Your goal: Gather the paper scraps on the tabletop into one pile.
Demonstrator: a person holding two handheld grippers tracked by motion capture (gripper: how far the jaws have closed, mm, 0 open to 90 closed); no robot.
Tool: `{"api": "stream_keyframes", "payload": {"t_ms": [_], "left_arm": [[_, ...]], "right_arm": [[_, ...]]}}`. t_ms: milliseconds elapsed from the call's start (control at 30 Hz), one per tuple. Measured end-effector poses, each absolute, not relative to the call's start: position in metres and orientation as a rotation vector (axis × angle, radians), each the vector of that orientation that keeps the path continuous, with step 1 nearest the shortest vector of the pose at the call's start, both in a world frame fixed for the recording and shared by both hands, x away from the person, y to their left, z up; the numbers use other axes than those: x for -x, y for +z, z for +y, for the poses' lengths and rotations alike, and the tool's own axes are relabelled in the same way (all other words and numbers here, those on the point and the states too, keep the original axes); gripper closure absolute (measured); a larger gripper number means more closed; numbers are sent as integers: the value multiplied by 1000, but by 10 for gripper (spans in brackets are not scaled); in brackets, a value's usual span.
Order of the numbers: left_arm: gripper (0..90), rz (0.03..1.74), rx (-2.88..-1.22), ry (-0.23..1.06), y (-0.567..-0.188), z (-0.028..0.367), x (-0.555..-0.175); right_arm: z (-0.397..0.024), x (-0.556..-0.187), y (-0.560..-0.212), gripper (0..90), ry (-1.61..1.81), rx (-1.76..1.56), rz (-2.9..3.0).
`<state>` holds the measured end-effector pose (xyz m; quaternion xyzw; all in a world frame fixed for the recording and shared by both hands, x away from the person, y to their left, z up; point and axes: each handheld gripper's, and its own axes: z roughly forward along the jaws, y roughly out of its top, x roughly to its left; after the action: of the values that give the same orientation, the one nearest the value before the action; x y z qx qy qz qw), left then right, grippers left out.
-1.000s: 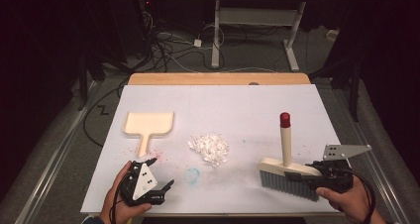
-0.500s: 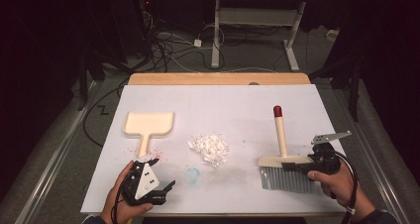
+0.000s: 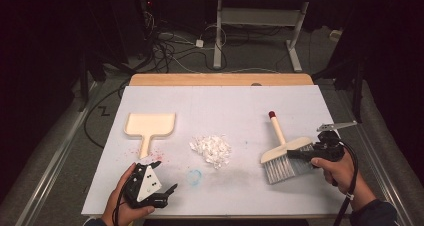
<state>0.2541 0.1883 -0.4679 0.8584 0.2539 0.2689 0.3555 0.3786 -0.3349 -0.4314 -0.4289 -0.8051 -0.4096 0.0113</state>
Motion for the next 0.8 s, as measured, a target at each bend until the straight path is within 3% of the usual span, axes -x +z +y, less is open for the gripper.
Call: {"api": "stream_keyframes", "payload": {"t_ms": [433,633,800], "left_arm": [[163,664,-2215,709,-467,192,-251],[163,666,-2218,707,-467,192,-251],[163,660,-2234,707,-468,189,-253]], "right_arm": [[-337,-351,-427,333,-1179,1361,-2705],[-351,-337,-429,177,-1072,1569,-2786],[-347,-332,-426,166,-1191,1541,-2881]]}}
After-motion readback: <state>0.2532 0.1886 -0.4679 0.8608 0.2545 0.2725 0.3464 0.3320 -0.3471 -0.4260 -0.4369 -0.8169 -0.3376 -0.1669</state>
